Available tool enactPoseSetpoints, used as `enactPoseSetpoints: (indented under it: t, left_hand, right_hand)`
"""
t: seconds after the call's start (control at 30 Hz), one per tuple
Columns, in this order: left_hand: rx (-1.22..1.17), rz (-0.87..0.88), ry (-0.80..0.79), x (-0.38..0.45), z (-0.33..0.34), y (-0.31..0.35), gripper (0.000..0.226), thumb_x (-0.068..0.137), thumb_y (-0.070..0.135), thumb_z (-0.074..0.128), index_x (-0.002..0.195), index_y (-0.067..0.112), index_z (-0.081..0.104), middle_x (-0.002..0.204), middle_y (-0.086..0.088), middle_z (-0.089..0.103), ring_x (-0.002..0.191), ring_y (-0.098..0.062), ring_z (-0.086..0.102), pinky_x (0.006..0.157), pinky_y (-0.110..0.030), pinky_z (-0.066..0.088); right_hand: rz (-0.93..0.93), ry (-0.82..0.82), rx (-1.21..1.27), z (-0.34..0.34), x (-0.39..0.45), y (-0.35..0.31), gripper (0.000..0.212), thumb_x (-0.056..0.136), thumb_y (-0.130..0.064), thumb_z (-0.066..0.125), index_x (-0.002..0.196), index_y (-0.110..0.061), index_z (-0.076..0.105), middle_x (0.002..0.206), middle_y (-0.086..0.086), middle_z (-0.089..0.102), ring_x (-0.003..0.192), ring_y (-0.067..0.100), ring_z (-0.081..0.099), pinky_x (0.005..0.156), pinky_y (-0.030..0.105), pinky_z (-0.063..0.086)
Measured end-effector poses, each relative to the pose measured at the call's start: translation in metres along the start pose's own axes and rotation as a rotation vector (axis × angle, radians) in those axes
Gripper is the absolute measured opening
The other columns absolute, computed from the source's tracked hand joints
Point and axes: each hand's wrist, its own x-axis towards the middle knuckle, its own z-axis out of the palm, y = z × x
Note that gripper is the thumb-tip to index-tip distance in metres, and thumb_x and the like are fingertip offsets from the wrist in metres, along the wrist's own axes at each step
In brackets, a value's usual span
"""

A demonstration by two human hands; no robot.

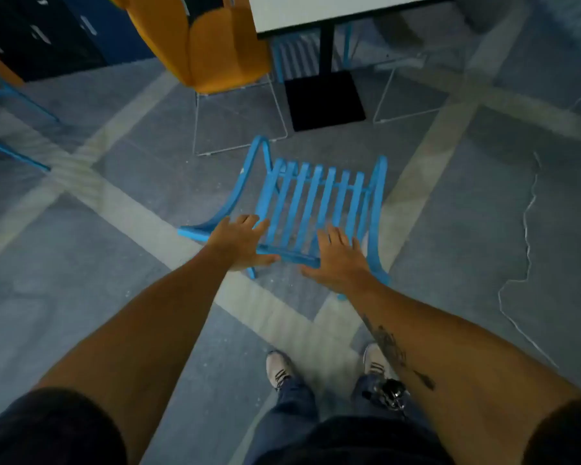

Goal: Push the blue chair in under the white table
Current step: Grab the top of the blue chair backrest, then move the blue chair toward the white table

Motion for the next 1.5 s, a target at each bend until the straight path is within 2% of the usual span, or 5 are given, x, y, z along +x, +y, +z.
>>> enactPoseSetpoints:
  t: [0.2, 0.4, 0.73, 1.07, 1.5]
  left_hand:
    - [-0.079, 0.021, -0.206, 0.011, 0.034, -0.045, 0.095, 0.083, 0.086, 0.053, 0.158, 0.029, 0.037, 0.151, -0.003, 0.055, 0.136, -0.03, 0.055, 0.108, -0.05, 0.046]
    - [-0.043, 0.051, -0.303, 0.035, 0.033, -0.076, 0.037, 0.099, 0.046, 0.052, 0.135, 0.038, 0.058, 0.13, 0.002, 0.068, 0.118, -0.025, 0.065, 0.1, -0.049, 0.053]
    - [0.057, 0.213, -0.288, 0.059, 0.046, -0.08, 0.028, 0.099, 0.031, 0.058, 0.125, 0.038, 0.063, 0.091, 0.009, 0.056, 0.083, -0.02, 0.057, 0.079, -0.038, 0.051]
    - [0.038, 0.215, -0.24, 0.109, 0.019, -0.043, 0.026, 0.101, 0.036, 0.058, 0.126, 0.033, 0.065, 0.107, -0.001, 0.069, 0.094, -0.024, 0.067, 0.084, -0.04, 0.057]
    - [0.104, 0.139, -0.211, 0.197, -0.024, 0.013, 0.03, 0.095, 0.038, 0.054, 0.123, 0.038, 0.066, 0.097, 0.002, 0.065, 0.094, -0.024, 0.069, 0.076, -0.039, 0.049]
  right_hand:
    - [0.089, -0.074, -0.12, 0.032, 0.002, 0.014, 0.08, 0.094, -0.057, 0.061, 0.16, -0.027, 0.028, 0.166, 0.005, 0.03, 0.149, 0.03, 0.03, 0.115, 0.057, 0.037]
    - [0.29, -0.27, -0.13, 0.016, 0.025, 0.011, 0.05, 0.097, -0.036, 0.055, 0.146, -0.026, 0.05, 0.138, 0.005, 0.059, 0.12, 0.032, 0.061, 0.096, 0.052, 0.054]
    - [0.265, -0.303, -0.248, 0.017, 0.033, 0.017, 0.036, 0.098, -0.031, 0.05, 0.131, -0.028, 0.063, 0.11, 0.003, 0.065, 0.099, 0.029, 0.065, 0.086, 0.046, 0.055]
    - [0.269, -0.233, -0.25, -0.017, 0.064, 0.078, 0.037, 0.095, -0.03, 0.051, 0.129, -0.033, 0.064, 0.091, -0.004, 0.052, 0.094, 0.027, 0.067, 0.073, 0.042, 0.048]
    - [0.183, -0.315, -0.305, -0.083, 0.124, 0.179, 0.038, 0.096, -0.029, 0.047, 0.131, -0.034, 0.061, 0.113, 0.002, 0.065, 0.104, 0.031, 0.065, 0.086, 0.048, 0.056]
